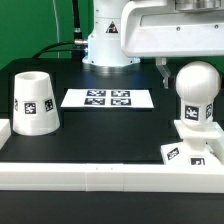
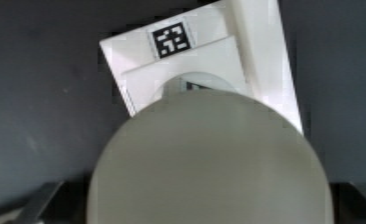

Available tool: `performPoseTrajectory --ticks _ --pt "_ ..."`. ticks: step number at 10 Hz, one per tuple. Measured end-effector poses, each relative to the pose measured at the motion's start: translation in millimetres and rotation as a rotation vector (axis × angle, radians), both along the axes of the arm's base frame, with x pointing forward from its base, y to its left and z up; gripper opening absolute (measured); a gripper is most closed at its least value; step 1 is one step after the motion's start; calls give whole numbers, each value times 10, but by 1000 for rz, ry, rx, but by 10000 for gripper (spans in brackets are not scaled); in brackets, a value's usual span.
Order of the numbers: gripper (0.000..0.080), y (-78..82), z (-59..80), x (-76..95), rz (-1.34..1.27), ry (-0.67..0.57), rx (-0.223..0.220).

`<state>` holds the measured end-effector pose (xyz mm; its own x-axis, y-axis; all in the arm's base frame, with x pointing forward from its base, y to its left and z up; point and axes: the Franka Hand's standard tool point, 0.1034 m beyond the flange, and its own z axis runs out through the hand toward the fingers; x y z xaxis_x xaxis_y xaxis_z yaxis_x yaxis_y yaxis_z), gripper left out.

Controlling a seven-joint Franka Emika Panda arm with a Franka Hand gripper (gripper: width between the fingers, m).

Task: Assemble lamp

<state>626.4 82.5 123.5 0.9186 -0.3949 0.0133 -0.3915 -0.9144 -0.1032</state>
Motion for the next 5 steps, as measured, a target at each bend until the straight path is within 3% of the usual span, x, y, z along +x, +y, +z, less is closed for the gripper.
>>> performPoseTrajectory --ticks 3,5 --pt "578 15 -7 1 -273 23 11" --pt "579 42 -13 3 -446 45 41"
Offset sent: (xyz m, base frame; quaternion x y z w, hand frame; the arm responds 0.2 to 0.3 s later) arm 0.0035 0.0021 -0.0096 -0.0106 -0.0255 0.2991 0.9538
